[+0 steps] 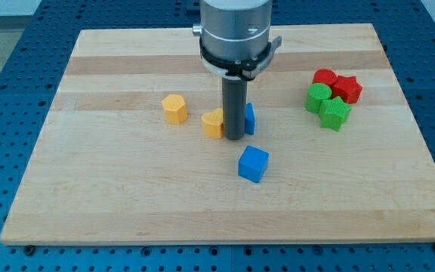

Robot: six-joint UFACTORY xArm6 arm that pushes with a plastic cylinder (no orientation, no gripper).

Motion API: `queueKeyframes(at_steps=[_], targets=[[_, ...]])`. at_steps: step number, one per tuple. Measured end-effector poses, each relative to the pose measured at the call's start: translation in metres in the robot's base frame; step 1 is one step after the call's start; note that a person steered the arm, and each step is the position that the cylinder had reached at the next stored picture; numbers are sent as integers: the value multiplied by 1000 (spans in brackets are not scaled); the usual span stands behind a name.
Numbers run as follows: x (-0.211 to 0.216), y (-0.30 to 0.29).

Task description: Push blue cube closer to yelow heart

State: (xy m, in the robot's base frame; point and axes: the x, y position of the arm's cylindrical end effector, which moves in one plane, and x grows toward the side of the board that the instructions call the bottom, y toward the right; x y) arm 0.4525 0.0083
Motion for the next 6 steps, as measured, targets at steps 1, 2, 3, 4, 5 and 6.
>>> queueKeyframes(at_steps=[1,2,3,4,5,6], targets=[[-21,0],[-15,0],[46,7],[47,39],[7,60],[-27,40]])
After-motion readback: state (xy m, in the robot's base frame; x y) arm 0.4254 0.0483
